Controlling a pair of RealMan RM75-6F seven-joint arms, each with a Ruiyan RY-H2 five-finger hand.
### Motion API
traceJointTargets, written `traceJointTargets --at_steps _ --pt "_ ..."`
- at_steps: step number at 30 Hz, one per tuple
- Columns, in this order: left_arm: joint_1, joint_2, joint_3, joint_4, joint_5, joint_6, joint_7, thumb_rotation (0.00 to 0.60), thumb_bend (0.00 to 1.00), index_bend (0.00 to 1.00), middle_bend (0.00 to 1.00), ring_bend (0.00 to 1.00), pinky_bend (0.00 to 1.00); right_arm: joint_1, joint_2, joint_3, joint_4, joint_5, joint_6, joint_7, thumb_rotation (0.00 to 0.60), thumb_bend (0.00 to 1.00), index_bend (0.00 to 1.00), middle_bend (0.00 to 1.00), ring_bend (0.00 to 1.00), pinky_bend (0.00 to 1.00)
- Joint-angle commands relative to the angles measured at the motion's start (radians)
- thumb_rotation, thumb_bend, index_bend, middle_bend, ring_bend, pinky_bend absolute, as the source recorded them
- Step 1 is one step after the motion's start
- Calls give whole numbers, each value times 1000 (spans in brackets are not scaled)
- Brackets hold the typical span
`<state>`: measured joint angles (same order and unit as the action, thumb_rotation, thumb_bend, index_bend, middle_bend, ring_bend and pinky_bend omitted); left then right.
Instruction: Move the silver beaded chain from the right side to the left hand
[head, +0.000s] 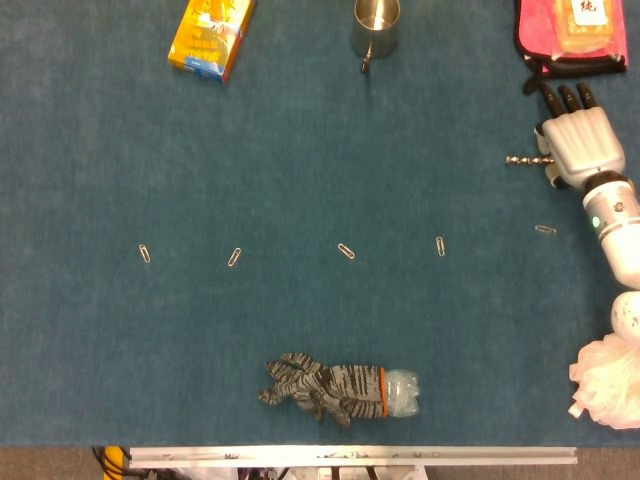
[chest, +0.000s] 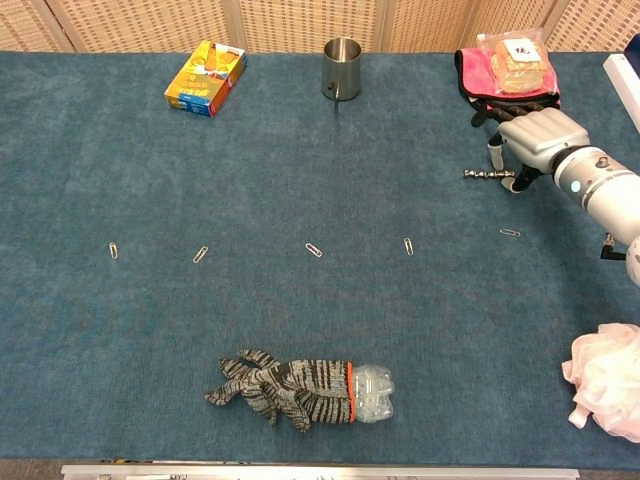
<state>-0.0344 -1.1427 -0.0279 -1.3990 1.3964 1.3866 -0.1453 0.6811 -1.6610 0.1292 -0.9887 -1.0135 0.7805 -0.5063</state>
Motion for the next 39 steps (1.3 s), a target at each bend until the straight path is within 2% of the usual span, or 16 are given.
traceJointTargets --at_steps 1,9,15,20,29,39 --pt "0 0 0 1 -1 -1 0 600 489 316 314 295 374 2 0 0 1 4 -5 -2 600 303 532 12 0 4" --pt "-1 1 -2 -4 -8 -8 8 600 490 316 314 295 374 2 6 -2 -6 13 -9 -4 600 343 579 23 0 4" --pt "-2 2 -2 -8 -4 -5 10 600 490 316 314 295 374 -11 36 -2 -59 9 24 -4 600 343 599 35 0 4" --pt "1 8 -2 -28 2 9 24 600 490 316 315 295 375 -38 96 -7 -163 6 76 -16 600 343 600 35 0 5" --pt "13 30 5 -93 21 44 75 600 490 316 315 296 375 -106 242 -31 -410 5 189 -45 600 342 600 37 0 5" --pt "31 49 17 -166 44 86 140 600 489 316 315 296 376 -179 383 -79 -623 -2 276 -59 600 343 600 38 0 4"
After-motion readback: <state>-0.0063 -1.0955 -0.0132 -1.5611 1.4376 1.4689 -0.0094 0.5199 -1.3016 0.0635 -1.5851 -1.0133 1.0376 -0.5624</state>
